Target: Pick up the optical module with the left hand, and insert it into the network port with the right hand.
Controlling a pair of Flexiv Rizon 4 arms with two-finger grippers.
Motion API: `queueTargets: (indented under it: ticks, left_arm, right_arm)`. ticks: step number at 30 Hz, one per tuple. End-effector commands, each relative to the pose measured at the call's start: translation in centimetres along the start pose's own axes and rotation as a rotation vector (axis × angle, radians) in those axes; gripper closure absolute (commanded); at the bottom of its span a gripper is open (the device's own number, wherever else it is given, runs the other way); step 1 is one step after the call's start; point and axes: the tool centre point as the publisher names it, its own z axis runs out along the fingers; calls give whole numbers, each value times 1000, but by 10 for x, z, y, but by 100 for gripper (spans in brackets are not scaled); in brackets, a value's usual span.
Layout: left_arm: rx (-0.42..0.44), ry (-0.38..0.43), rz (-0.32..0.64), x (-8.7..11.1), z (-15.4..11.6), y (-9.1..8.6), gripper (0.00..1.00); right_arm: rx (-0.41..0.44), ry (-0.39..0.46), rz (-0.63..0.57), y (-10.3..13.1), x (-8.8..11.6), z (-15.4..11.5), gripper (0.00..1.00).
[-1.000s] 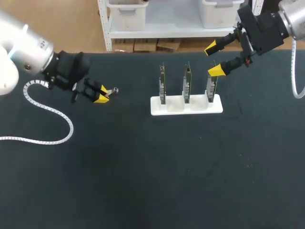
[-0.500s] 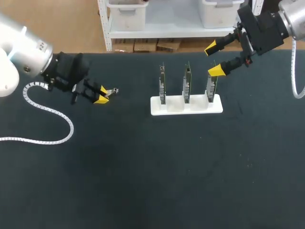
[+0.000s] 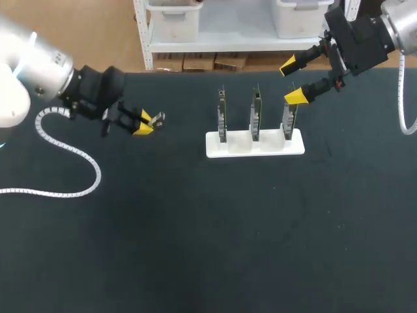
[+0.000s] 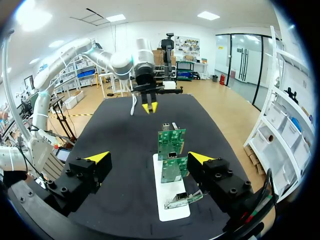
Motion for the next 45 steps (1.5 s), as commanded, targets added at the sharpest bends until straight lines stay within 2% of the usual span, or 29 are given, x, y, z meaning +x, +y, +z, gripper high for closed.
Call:
queueTargets:
  ticks: [1, 3, 6, 12, 18, 23, 29, 31, 34, 45]
  left_arm:
    - [-32, 140, -22, -38, -4, 14, 100]
    - [-58, 101, -24, -53, -6, 17, 100]
    - [-76, 101, 3, -74, -6, 21, 100]
    - [-96, 27, 14, -107, -2, 18, 100]
    - [-167, -120, 89, -146, -14, 24, 100]
    - [-169, -220, 165, -169, -15, 30, 100]
    - [-123, -342, 242, -183, -7, 26, 100]
    - [-66, -331, 293, -185, -2, 24, 100]
    - [-50, -305, 380, -189, 0, 22, 100]
    - [-50, -305, 380, -189, 0, 22, 100]
  right_arm:
    - [3, 0, 0, 2, 0, 0, 0]
    - [3, 0, 0, 2, 0, 0, 0]
    - [3, 0, 0, 2, 0, 0, 0]
    - [3, 0, 0, 2, 0, 0, 0]
    - [3, 0, 0, 2, 0, 0, 0]
    - [3, 0, 0, 2, 0, 0, 0]
    - [3, 0, 0, 2, 0, 0, 0]
    - [3, 0, 0, 2, 0, 0, 0]
    - [3, 0, 0, 2, 0, 0, 0]
    - [3, 0, 0, 2, 0, 0, 0]
